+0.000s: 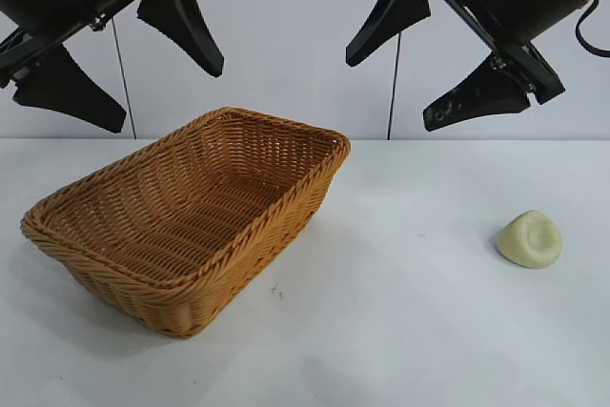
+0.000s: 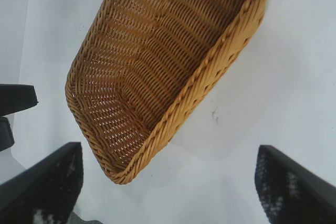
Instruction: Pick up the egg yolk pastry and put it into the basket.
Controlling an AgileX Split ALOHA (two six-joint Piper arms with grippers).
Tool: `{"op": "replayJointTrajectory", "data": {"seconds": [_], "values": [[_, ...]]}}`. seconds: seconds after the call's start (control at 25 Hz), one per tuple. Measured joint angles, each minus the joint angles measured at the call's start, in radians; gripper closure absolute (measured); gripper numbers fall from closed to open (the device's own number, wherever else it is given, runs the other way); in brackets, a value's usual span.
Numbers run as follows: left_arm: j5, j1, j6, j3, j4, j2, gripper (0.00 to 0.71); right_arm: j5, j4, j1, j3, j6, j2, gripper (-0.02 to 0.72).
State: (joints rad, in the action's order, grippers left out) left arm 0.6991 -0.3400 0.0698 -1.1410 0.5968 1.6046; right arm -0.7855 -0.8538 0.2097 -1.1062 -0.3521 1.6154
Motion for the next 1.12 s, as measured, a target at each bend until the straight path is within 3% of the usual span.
{"op": "replayJointTrajectory", "data": {"seconds": [1.12], "values": [[-0.046,0.0,0.0,0.0,0.003,0.0,0.021,0.001,0.0,0.0,0.0,0.0,0.0,0.068]]}}
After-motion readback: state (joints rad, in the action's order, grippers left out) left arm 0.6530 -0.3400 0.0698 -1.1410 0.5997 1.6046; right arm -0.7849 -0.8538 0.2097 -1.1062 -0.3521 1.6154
